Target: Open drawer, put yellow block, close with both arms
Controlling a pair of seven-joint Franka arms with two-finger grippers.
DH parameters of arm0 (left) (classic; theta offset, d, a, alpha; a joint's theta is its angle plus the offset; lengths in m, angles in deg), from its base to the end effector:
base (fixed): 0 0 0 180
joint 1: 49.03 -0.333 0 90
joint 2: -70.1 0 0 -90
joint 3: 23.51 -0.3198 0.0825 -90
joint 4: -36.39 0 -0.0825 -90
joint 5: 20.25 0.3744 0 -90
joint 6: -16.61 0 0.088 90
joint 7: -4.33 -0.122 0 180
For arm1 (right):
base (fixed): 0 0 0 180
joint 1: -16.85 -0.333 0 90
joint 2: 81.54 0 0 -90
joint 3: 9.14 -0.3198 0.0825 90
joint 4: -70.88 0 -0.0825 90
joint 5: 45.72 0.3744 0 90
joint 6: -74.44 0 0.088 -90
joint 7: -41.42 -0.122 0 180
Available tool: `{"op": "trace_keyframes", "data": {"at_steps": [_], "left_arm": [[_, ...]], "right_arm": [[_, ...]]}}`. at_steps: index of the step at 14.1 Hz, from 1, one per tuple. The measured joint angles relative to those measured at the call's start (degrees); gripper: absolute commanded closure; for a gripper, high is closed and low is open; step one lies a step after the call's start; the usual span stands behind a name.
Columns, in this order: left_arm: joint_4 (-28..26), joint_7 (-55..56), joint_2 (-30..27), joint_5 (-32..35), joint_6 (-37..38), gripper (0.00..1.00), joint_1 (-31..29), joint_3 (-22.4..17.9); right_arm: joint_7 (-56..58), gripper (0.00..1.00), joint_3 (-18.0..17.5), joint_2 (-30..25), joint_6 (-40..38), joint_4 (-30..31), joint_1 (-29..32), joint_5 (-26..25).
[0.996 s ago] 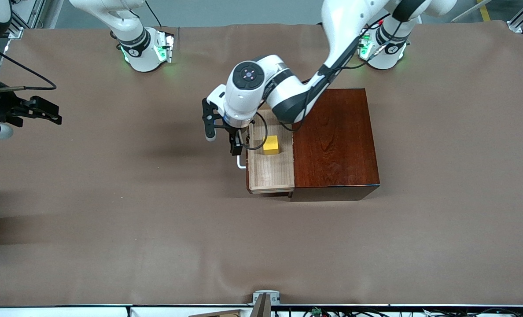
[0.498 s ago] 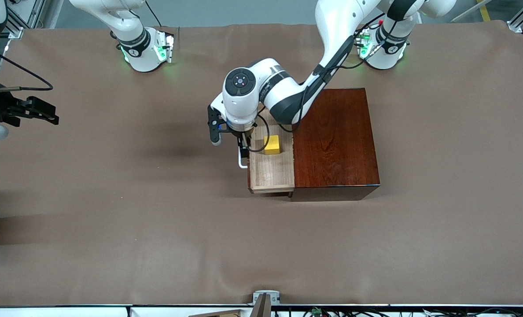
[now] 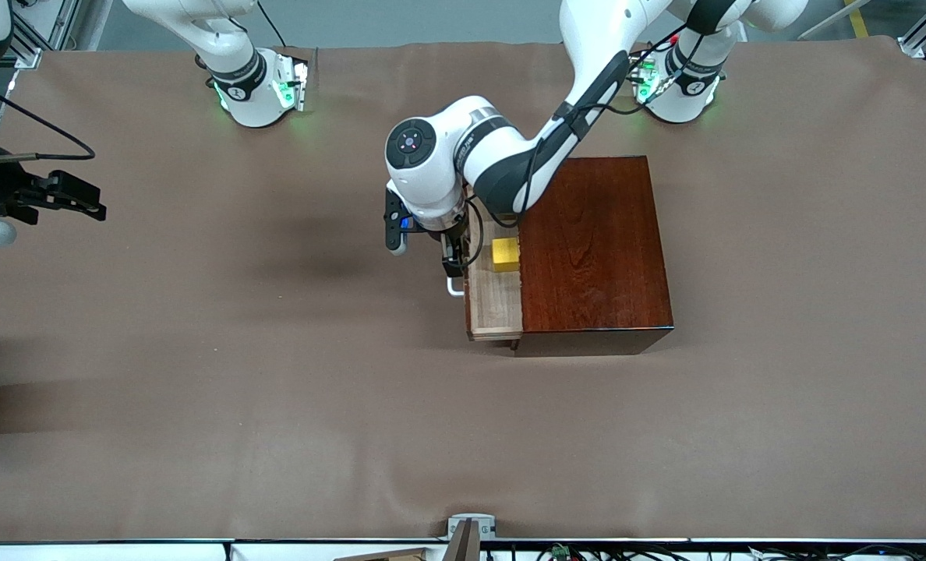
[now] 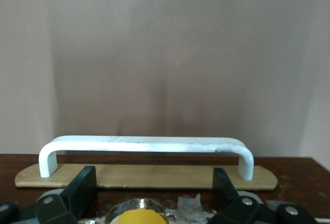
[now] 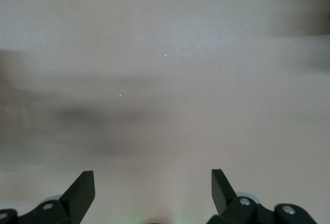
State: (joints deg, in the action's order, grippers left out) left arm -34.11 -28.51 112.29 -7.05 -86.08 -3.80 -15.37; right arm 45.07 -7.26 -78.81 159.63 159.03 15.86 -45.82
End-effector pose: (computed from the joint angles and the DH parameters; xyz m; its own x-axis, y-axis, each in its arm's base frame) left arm 0.4667 -0.5483 0.3148 0.0252 -0.9784 -0.2053 -0.9997 -0.0242 -0.0074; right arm 0.5487 -0.0083 0.5951 0.9939 0.0480 -0.0991 0.0479 -0.9988 -0.0030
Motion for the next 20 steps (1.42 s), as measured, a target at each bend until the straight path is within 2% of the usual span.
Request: {"op": "trace_keyframes", "data": {"at_steps": [3, 6, 11, 15, 17, 20], "left_arm": [[-0.01, -0.91, -0.12, 3.64, 6.48, 0.00, -0.52, -0.76], [-0.01, -1.86, -0.15, 4.20, 10.30, 0.00, -1.60, -0.99], [-0.02, -0.97, -0.14, 4.46, 10.82, 0.00, -1.88, -0.91], [0.46, 18.69, -2.04, 4.53, 5.16, 0.00, -1.89, 0.48], [0.94, 32.17, -5.57, 4.09, 4.44, 0.00, -1.84, 1.50], [1.12, 52.52, -12.36, 1.17, 5.44, 0.00, -2.91, 0.94]], "right_arm": [[0.00, 0.00, -0.01, 0.00, 0.01, 0.00, 0.00, 0.05], [0.00, 0.00, -0.02, 0.00, 0.02, 0.00, 0.00, 0.07], [0.00, 0.00, -0.06, 0.00, 0.03, 0.01, 0.00, 0.10], [0.00, 0.00, -0.07, 0.00, 0.03, 0.04, 0.00, 0.11], [0.00, 0.00, -0.11, 0.00, 0.08, 0.04, -0.01, 0.11], [0.00, 0.00, -0.08, 0.00, 0.27, -0.16, 0.01, 0.11]]}}
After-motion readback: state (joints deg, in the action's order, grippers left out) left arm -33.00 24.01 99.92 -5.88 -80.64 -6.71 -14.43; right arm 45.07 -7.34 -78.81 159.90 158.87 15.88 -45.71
